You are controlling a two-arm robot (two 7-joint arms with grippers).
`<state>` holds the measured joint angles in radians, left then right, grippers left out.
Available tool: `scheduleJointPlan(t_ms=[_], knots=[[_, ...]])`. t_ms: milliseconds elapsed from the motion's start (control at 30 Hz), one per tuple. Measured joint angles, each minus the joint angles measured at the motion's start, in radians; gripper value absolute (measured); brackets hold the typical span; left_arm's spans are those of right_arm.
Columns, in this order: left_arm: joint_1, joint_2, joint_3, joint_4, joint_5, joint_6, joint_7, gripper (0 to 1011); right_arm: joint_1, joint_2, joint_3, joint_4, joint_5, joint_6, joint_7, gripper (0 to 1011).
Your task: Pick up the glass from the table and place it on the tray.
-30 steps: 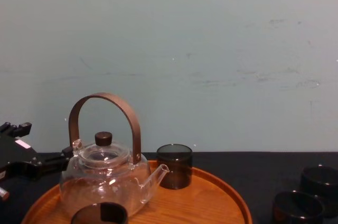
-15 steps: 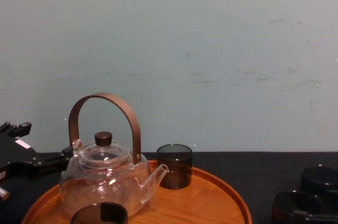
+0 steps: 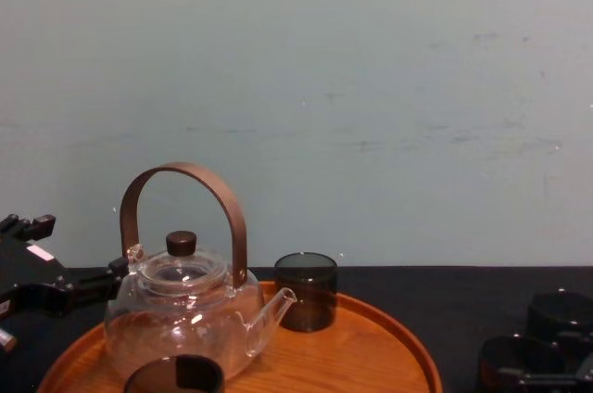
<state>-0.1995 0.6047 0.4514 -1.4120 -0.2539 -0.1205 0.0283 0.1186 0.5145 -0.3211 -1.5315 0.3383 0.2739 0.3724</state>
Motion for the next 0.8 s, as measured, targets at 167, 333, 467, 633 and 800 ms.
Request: scheduleJointPlan(t_ms=[167, 333, 467, 633, 800], knots=[[0.000, 0.000, 0.000, 0.000, 0.000, 0.000, 0.000, 1002, 0.014, -0.009, -0.008, 0.019, -0.007, 0.004, 0.006, 1002], [0.000, 0.000, 0.000, 0.000, 0.000, 0.000, 0.000, 1001, 0.025, -0.017, -0.015, 0.032, -0.013, 0.005, 0.010, 1002], [0.000, 0.000, 0.000, 0.000, 0.000, 0.000, 0.000, 1001, 0.032, -0.023, -0.020, 0.043, -0.017, 0.006, 0.013, 1002], [0.000, 0.000, 0.000, 0.000, 0.000, 0.000, 0.000, 1001, 0.041, -0.029, -0.025, 0.056, -0.021, 0.006, 0.019, 1002], [0.000, 0.000, 0.000, 0.000, 0.000, 0.000, 0.000, 1001, 0.048, -0.032, -0.030, 0.065, -0.025, 0.004, 0.024, 1002]])
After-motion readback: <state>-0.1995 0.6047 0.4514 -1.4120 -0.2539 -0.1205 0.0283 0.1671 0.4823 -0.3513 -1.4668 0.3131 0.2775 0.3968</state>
